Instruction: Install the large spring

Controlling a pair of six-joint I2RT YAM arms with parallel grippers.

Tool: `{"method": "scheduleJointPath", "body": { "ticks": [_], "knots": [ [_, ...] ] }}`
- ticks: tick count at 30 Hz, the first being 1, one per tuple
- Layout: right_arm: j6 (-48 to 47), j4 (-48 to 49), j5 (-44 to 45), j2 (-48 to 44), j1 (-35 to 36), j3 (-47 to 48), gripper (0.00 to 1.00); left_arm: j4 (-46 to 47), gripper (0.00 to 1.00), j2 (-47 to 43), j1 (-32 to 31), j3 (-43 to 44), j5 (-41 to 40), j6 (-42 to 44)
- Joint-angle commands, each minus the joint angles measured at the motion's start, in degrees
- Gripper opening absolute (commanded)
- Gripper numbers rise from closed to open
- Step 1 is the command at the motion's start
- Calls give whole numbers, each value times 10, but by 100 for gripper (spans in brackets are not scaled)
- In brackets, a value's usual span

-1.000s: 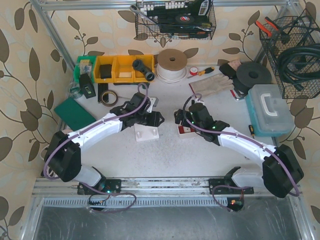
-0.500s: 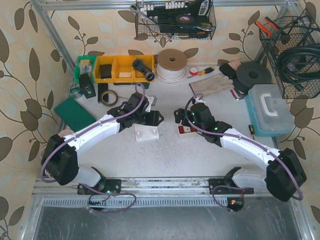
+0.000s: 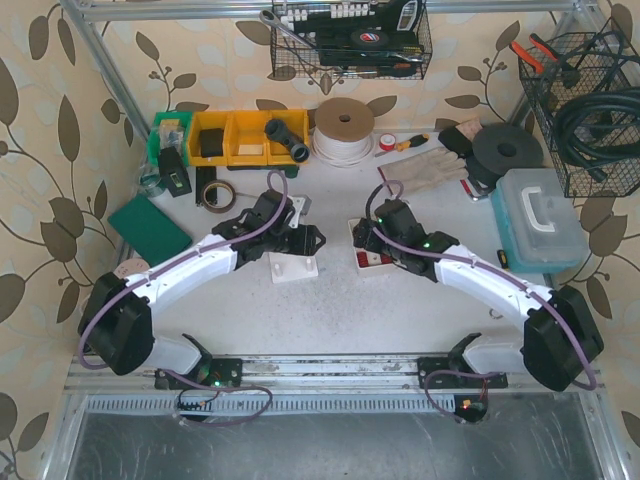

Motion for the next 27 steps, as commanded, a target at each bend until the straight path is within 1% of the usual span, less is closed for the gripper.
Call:
{"method": "scheduleJointPath", "body": {
  "ticks": [1, 3, 6, 8, 10, 14, 16, 17, 20, 22, 27],
  "knots": [
    [21, -62, -4, 18, -19, 30, 85, 33, 59, -37, -1, -10, -8, -2],
    [14, -89, -22, 35, -32, 49, 81, 32, 60, -41, -1, -11, -15, -3],
    [-20, -120, -44, 60, -48, 80, 79, 40, 61, -46, -1, -16, -19, -2],
    [-48, -144, -53, 78, -59, 105, 79, 57, 62, -66, -1, -34, -28, -4],
    [-85, -168, -59, 99, -66, 133, 77, 77, 63, -100, -1, -61, -58, -11],
    [-122, -197, -61, 150, -70, 180, 69, 117, 67, -164, -1, -116, -111, -27],
    [-132, -199, -68, 172, -70, 193, 61, 123, 68, -176, 0, -126, -126, -31],
    [-134, -202, -64, 181, -69, 198, 60, 114, 69, -176, 0, -123, -136, -34],
    [-142, -217, -27, 196, -60, 210, 59, 79, 69, -177, 0, -110, -158, -39],
    [-146, -228, -1, 202, -57, 215, 60, 83, 69, -181, 0, -114, -163, -38],
    [-165, -238, 27, 226, -57, 223, 60, 98, 69, -184, 0, -121, -163, -33]
  ]
}}
